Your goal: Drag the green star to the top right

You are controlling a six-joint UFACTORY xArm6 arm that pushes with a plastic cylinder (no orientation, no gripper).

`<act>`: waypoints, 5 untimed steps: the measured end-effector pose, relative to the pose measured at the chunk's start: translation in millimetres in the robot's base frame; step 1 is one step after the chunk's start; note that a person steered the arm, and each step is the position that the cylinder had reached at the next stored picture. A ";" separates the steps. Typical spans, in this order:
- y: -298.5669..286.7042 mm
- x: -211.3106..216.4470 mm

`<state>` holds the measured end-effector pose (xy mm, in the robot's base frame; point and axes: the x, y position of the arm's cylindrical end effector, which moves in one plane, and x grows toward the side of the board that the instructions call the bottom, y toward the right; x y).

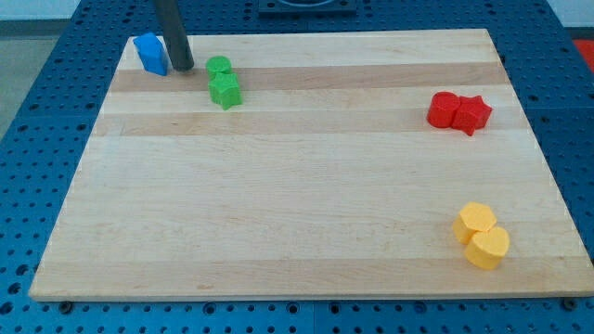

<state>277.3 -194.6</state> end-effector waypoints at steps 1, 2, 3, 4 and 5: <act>0.3 30.8; 12.9 53.4; 46.1 59.4; 86.9 69.4; 115.8 63.1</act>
<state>340.4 -78.8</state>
